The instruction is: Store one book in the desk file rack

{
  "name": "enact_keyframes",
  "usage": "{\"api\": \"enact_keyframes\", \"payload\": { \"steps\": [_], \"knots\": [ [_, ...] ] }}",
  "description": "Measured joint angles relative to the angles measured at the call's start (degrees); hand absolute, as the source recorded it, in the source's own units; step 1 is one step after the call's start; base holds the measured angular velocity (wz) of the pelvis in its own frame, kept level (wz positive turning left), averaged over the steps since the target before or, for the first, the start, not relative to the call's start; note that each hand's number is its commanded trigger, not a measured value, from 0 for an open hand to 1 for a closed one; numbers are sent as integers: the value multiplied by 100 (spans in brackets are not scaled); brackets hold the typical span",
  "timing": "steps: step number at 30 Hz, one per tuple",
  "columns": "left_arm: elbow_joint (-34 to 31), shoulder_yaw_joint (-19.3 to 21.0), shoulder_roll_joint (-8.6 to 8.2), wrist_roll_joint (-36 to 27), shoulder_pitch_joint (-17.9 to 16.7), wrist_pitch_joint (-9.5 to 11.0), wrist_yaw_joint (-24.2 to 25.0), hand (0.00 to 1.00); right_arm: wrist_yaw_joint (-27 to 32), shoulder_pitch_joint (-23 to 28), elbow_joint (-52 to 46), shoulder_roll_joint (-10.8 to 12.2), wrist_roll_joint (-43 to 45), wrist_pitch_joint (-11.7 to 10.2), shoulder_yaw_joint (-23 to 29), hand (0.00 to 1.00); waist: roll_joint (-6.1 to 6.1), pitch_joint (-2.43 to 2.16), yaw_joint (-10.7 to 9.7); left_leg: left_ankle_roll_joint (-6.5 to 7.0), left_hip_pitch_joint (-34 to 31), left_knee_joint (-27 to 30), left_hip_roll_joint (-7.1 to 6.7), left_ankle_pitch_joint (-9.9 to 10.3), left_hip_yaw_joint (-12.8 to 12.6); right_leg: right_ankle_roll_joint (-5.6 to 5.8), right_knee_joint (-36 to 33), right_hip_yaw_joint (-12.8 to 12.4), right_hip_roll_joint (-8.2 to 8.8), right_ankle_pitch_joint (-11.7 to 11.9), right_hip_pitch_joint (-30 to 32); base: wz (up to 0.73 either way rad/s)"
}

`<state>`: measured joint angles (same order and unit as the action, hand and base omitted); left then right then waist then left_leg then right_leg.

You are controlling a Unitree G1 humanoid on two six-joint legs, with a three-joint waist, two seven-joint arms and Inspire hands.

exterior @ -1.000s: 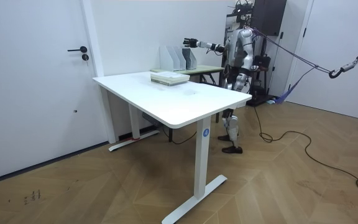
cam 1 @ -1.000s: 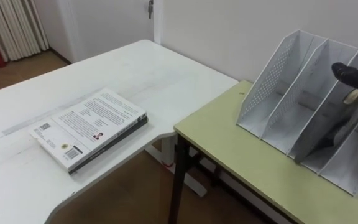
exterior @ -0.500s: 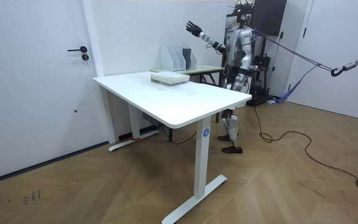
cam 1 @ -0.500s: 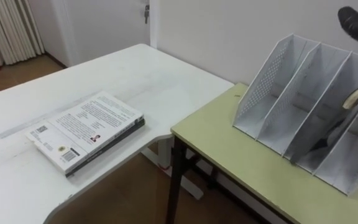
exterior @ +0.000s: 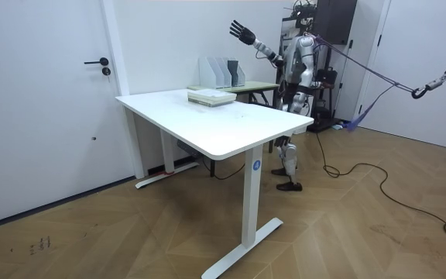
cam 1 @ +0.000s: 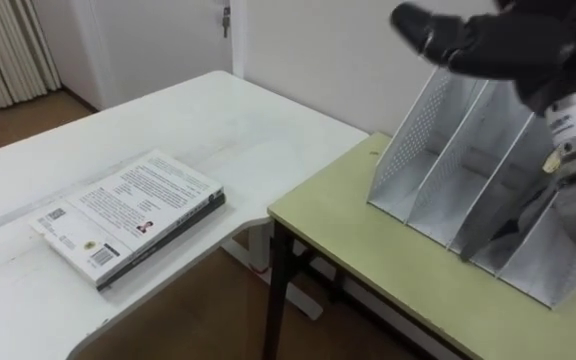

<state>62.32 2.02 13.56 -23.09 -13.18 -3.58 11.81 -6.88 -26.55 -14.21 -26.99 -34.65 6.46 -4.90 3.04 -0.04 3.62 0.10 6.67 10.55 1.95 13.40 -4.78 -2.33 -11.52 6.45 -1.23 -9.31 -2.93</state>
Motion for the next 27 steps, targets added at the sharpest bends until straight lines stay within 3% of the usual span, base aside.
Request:
{"api": "enact_keyframes", "payload": {
  "steps": [2, 6, 11, 13, 18, 24, 27],
  "knots": [
    [3, -4, 75, 3, 52, -67, 85, 0, -634, 111, -3, 0, 22, 188, -210, 0, 32, 10, -2, -4, -25, 4, 9, 4, 2, -6, 0, 15, -9, 3, 6, 3],
    [18, -31, 221, 4, 127, -144, 213, 0, -1881, 555, -36, -179, 783, 360, -729, 0, 188, -71, 128, -9, -40, -10, 18, 7, 17, -12, 10, 46, -31, 5, 6, 3],
    [239, -220, 307, -208, 416, -313, 294, 0, -3101, 1498, 369, -237, 2348, 506, -1208, 0, 234, -35, 317, -7, -47, 16, 17, 6, 24, -8, -6, 109, 0, 7, -5, 4],
    [244, -352, 336, -217, 506, -338, 304, 0, -3583, 1886, 766, -288, 2978, 691, -1418, 0, 211, 17, 371, -5, -79, -16, 17, 7, 31, -7, -4, 154, 11, 7, 4, 6],
    [247, -587, 342, -224, 672, -341, 271, 0, -4137, 2312, 1495, -253, 4115, 742, -1601, 0, 159, 64, 452, -9, -194, -3, 5, 0, 23, -15, -16, 129, 11, 11, 142, -3],
    [360, -627, 274, -432, 699, -299, 207, 0, -4237, 2626, 2783, -43, 5542, 733, -1623, 0, 160, 44, 475, -15, -191, 23, -1, -3, 62, -15, 79, 170, 17, 15, 91, 4],
    [349, -589, 223, -479, 654, -288, 102, 0, -3949, 2813, 3680, 245, 5971, 714, -1585, 0, 136, 34, 500, -15, -172, 31, 0, -3, 44, -14, 86, 161, 37, 15, 92, -1]
  ]
}}
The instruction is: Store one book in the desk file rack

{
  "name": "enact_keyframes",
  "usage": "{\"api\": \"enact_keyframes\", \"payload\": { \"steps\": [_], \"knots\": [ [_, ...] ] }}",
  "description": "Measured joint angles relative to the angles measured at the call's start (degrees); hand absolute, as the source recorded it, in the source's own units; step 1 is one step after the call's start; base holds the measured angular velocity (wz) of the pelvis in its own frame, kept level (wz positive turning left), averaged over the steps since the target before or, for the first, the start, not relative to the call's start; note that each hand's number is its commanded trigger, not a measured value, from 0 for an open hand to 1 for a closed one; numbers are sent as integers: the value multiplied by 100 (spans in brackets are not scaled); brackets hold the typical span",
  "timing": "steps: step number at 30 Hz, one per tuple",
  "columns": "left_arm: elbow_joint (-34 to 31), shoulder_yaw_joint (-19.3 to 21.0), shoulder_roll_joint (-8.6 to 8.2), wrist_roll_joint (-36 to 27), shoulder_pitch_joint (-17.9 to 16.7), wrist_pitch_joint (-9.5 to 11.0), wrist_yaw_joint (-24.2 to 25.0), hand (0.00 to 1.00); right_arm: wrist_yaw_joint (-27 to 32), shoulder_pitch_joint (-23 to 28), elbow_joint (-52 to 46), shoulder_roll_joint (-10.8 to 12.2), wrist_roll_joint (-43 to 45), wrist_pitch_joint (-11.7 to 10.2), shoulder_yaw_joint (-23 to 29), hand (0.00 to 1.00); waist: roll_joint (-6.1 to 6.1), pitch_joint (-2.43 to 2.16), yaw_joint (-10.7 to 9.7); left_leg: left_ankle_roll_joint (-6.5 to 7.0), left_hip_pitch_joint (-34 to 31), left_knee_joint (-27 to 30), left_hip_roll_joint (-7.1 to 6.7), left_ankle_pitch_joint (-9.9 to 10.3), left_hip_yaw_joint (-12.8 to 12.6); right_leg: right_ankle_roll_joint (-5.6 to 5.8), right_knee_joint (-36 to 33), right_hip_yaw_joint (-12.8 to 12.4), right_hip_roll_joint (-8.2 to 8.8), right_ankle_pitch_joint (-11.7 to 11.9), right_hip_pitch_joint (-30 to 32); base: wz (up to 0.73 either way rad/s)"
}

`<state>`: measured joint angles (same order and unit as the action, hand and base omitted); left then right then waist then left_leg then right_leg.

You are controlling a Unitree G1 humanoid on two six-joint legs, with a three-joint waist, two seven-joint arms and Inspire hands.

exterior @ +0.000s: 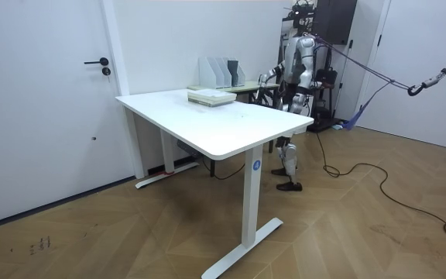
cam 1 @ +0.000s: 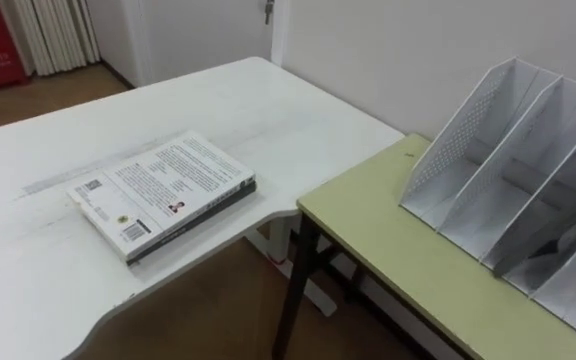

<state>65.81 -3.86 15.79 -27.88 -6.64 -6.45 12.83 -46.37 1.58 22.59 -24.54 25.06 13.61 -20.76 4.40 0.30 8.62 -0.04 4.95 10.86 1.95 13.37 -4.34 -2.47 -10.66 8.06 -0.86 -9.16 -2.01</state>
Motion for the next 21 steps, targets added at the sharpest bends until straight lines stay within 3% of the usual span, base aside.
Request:
{"api": "enact_keyframes", "payload": {
  "steps": [2, 3, 4, 6, 9, 15, 17, 21],
  "knots": [
    [22, 13, -72, 2, 3, 42, -65, 0, 244, 66, 740, 299, 270, -12, 204, 0, -54, -8, -25, 0, 36, -2, -9, 0, 38, 1, 1, 16, 11, -1, -49, 0],
    [79, 53, -151, 3, -18, 60, -102, 0, 437, 57, 1018, 422, 421, -65, 595, 0, -136, 13, -26, 3, 70, -10, -19, 1, 50, 14, 10, -4, 10, 5, -100, 3],
    [81, 65, -186, -2, -70, 52, -117, 0, 804, 157, 1302, 451, 587, -165, 725, 0, -183, -33, -88, 6, 73, -12, -34, 2, 46, 28, 7, 30, 33, -4, -119, 7],
    [53, 65, -205, 11, -70, 58, -142, 0, 1299, 172, 2024, 485, 730, -281, 779, 0, -207, -60, -89, 20, 79, -10, -50, -6, 37, 52, 10, 71, 63, -26, -117, 21],
    [50, 115, -248, 75, -171, 58, -223, 0, 1977, 408, 2981, 627, 1208, -256, 859, 0, -265, -84, -66, 30, 86, -17, -70, -11, 35, 73, -11, 87, 70, -56, -122, 9],
    [68, 253, -303, 140, -313, 59, -243, 0, 2761, 709, 4482, 1050, 1330, -227, 1089, 0, -361, -10, -257, 37, 246, -72, -69, -9, 53, 82, 10, 138, 73, -86, -297, 4],
    [72, 252, -331, 153, -315, 65, -282, 0, 2981, 757, 4654, 1119, 1038, -237, 1116, 0, -406, -8, -367, 39, 267, -117, -78, -10, 58, 88, -1, 99, 65, -123, -293, 0],
    [68, 392, -377, 406, -415, 62, -365, 0, 3320, 748, 5008, 1391, 430, -224, 1696, 0, -424, -11, -557, 38, 292, -133, -77, -10, 60, 81, -11, 60, 62, -148, -291, 0]
  ]
}}
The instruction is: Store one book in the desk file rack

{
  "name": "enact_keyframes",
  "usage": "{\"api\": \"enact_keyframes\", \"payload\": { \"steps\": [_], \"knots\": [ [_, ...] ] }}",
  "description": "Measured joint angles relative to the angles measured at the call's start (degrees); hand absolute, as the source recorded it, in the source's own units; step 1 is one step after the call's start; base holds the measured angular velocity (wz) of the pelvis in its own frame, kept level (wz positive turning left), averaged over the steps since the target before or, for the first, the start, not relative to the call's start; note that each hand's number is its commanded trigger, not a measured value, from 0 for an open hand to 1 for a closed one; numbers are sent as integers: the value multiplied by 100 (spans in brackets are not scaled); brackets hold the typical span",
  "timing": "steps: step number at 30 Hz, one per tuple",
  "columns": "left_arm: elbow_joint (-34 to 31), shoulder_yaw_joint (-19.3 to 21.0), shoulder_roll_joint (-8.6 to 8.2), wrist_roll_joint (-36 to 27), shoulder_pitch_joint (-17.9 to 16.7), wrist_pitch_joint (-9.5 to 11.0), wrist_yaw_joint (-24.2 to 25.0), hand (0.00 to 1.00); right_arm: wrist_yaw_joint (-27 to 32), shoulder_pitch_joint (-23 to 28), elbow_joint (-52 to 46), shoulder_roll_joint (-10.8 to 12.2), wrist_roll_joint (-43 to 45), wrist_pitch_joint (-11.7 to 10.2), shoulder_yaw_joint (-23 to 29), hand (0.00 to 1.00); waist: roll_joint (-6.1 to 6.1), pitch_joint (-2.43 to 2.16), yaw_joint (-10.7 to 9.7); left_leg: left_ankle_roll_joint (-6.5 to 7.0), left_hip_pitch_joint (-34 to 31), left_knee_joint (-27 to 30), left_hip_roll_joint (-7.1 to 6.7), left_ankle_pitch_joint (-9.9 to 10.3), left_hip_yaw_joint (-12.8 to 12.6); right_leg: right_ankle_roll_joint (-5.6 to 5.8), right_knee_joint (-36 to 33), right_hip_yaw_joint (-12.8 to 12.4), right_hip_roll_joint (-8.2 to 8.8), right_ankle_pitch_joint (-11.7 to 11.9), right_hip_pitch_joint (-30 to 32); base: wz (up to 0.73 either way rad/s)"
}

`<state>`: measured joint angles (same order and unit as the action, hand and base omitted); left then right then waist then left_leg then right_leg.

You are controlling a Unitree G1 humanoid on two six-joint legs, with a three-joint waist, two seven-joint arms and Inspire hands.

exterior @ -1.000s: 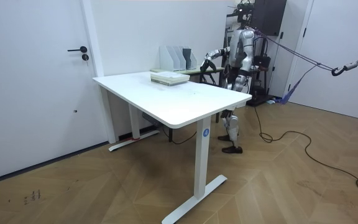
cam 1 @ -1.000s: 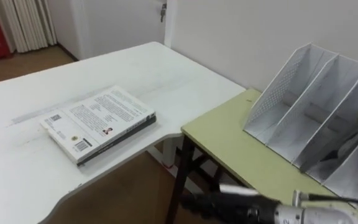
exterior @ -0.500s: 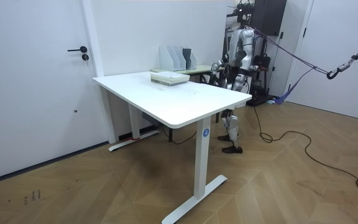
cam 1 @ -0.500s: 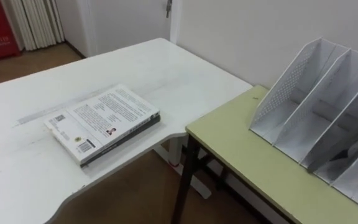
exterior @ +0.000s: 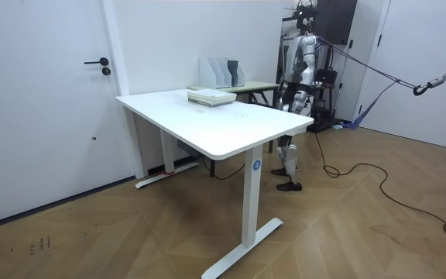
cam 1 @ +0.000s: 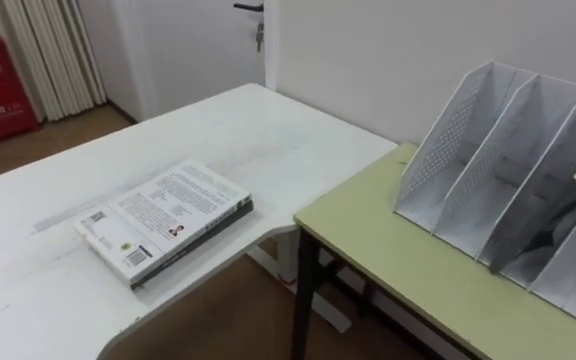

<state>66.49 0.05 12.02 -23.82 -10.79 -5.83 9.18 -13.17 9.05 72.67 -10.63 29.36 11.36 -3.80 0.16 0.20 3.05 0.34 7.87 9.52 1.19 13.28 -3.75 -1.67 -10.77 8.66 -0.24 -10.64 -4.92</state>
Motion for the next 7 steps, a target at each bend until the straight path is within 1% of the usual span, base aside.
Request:
{"api": "enact_keyframes", "payload": {
  "steps": [2, 4, 7],
  "knots": [
    [-5, 102, -28, 113, -14, -3, -24, 0, 69, 38, 53, 52, -282, 28, 59, 0, -1, -1, -28, 0, 38, -13, -4, 0, -12, 8, -7, -17, -10, -17, -3, -5],
    [-13, 161, -56, 271, -30, -6, -109, 0, 183, 54, 83, 126, -574, 122, 66, 0, -8, -5, -91, 1, 49, -36, -9, 1, -14, 12, -2, -31, -12, -21, -5, -2],
    [-19, 196, -78, 494, -46, -10, -204, 0, 278, 56, 87, 163, -742, 126, 73, 0, -32, -19, -150, 2, 58, -65, -13, 1, -20, 15, -4, -39, -15, -21, -4, 0]
  ]
}}
